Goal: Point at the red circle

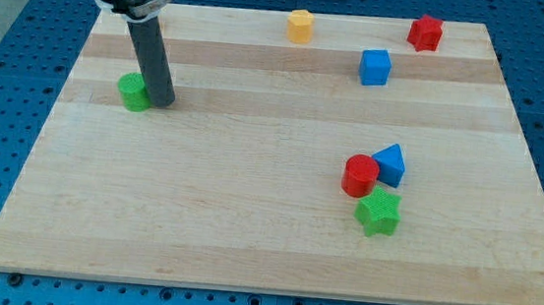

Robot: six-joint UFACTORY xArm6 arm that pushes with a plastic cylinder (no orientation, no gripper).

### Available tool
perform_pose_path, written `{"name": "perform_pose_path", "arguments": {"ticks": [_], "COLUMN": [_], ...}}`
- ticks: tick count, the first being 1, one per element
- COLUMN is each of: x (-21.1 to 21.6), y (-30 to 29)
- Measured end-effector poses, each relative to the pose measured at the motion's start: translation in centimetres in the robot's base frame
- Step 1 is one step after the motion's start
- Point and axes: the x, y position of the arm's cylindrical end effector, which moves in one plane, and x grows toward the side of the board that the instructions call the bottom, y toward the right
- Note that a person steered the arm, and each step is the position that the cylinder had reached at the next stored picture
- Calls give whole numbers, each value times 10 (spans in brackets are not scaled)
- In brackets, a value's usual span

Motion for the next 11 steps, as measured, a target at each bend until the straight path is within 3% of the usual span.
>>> {"name": "perform_pose_path", "arguments": {"ticks": [3,4,7,11], "x": [0,15,115,127], "y": [1,36,137,237]}}
